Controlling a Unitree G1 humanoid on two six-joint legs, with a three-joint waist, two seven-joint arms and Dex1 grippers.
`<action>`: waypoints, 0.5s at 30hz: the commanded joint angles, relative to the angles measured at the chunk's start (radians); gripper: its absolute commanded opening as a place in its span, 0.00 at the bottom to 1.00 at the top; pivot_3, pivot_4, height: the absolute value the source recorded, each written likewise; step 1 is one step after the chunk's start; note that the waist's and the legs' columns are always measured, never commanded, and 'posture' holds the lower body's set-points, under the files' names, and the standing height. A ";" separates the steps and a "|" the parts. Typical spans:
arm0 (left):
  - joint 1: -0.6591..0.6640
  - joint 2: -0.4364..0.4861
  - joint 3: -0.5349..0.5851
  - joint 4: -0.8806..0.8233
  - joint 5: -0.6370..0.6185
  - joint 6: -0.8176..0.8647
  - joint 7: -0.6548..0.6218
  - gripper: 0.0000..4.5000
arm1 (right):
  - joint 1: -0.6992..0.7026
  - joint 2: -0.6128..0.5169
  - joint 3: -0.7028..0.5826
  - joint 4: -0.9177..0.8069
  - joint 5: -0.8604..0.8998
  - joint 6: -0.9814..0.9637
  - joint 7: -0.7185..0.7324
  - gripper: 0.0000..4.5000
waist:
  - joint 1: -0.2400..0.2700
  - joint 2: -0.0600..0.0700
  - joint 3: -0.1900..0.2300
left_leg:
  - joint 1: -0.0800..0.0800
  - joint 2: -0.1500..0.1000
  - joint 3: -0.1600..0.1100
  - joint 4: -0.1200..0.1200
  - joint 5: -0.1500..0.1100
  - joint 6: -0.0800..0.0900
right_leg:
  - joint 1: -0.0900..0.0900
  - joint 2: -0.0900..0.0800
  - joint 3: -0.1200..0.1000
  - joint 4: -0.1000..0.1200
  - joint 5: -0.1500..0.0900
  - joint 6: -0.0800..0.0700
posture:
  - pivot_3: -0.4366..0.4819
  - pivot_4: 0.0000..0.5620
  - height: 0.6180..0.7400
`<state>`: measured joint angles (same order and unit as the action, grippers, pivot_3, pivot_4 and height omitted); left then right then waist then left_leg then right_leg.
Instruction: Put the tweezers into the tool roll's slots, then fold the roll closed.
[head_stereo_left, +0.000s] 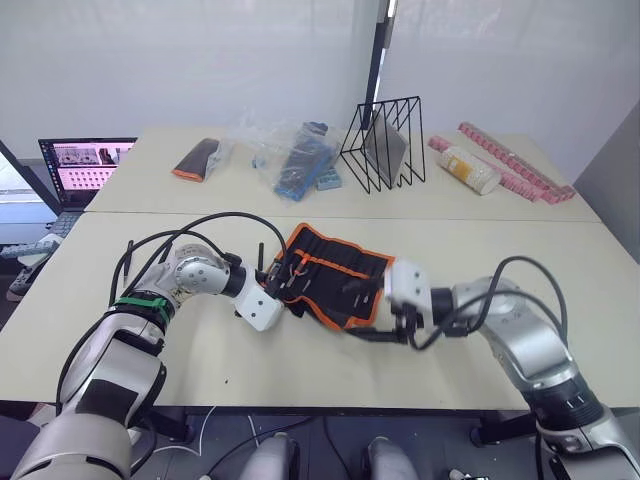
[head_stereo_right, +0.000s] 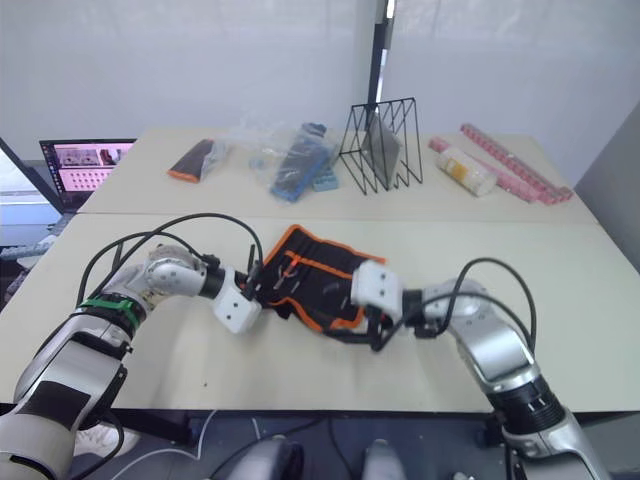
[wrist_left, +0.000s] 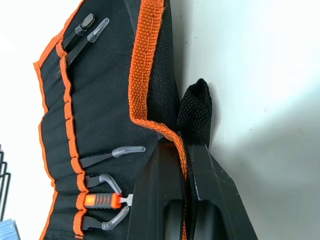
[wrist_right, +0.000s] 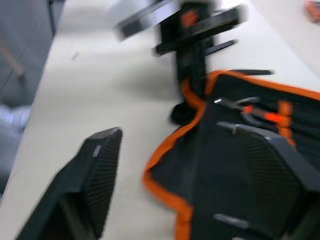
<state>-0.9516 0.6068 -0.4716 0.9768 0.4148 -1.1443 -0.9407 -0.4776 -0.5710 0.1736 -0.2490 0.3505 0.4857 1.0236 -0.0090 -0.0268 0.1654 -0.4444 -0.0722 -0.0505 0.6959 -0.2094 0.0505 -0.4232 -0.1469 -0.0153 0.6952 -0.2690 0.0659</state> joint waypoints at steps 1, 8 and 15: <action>-0.026 0.014 -0.016 0.023 0.048 -0.011 0.045 0.00 | -0.024 0.051 -0.018 0.035 0.040 0.097 -0.068 0.77 | 0.002 0.000 0.000 | 0.000 0.000 0.000 0.000 0.000 0.000 | 0.000 0.000 0.000 0.000 0.000 0.000 | 0.48 0.27 0.56; -0.047 0.011 -0.024 0.036 0.032 -0.014 0.053 0.00 | 0.006 0.134 0.037 0.163 -0.003 0.113 -0.133 0.24 | 0.003 0.000 0.000 | -0.001 -0.001 0.000 0.000 0.000 0.000 | -0.001 -0.001 0.000 0.001 0.000 0.000 | 0.48 0.27 0.56; -0.024 -0.016 0.010 0.024 -0.134 0.062 -0.081 0.00 | 0.052 0.127 0.149 0.181 -0.075 0.097 -0.113 0.01 | 0.000 0.000 0.000 | -0.001 -0.001 0.000 0.000 0.000 0.000 | -0.002 -0.001 0.000 0.001 0.000 0.000 | 0.48 0.27 0.56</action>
<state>-0.9755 0.5952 -0.4883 1.0100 0.3481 -1.1130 -0.9801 -0.4309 -0.4408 0.3045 -0.0621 0.2900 0.6074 0.9004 -0.0088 -0.0267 0.1654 -0.4458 -0.0733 -0.0504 0.6960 -0.2094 0.0505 -0.4253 -0.1475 -0.0153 0.6966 -0.2692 0.0662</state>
